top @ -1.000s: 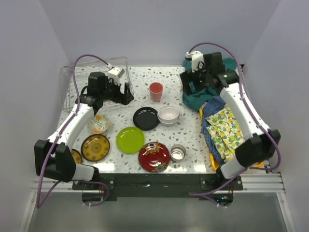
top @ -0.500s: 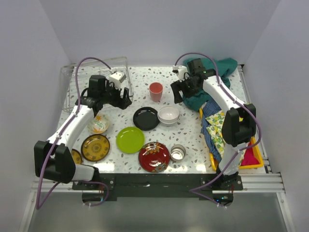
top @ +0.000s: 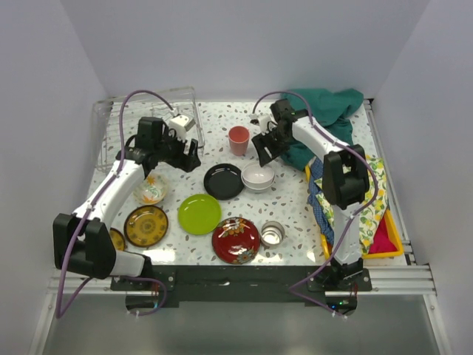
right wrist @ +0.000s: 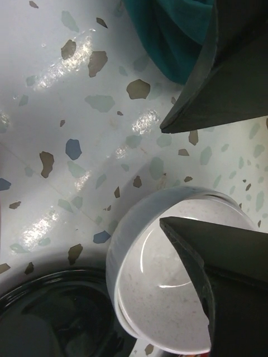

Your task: Load the mixed dishes into the dish rack

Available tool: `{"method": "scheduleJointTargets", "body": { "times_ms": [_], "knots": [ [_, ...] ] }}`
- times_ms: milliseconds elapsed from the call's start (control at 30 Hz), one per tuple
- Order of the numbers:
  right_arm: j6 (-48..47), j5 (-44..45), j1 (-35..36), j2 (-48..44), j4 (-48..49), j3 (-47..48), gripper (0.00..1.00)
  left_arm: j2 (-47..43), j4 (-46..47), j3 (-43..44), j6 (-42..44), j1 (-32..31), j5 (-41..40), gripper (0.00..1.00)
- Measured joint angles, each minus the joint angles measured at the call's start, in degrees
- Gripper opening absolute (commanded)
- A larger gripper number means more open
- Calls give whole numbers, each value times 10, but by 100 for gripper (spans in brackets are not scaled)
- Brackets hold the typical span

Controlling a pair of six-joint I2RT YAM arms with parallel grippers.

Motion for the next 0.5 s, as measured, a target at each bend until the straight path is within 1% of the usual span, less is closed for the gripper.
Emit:
{"method": "scheduleJointTargets", "body": {
  "times_ms": [33, 100, 133, 233, 267, 333, 367, 500],
  "knots": [
    [-6, -3, 0, 1, -3, 0, 55, 1, -2, 2, 2, 0, -2, 81],
    [-15, -9, 0, 1, -10, 0, 53, 3, -3, 4, 5, 0, -6, 81],
    [-20, -10, 0, 1, -16, 0, 49, 4, -3, 5, 5, 0, -8, 81],
    [-36, -10, 0, 1, -36, 0, 44, 10, -4, 8, 5, 0, -10, 81],
    [-40, -11, 0, 1, -43, 0, 38, 12, -4, 9, 5, 0, -10, 81],
    [-48, -10, 0, -1, -49, -8, 32, 17, -4, 11, 5, 0, -10, 81],
    [-50, -10, 0, -3, -52, -14, 22, 18, -4, 12, 5, 0, -10, 81],
    [-59, -10, 0, -19, -53, -50, 6, 23, -1, 12, 5, 0, -10, 81]
  ]
}}
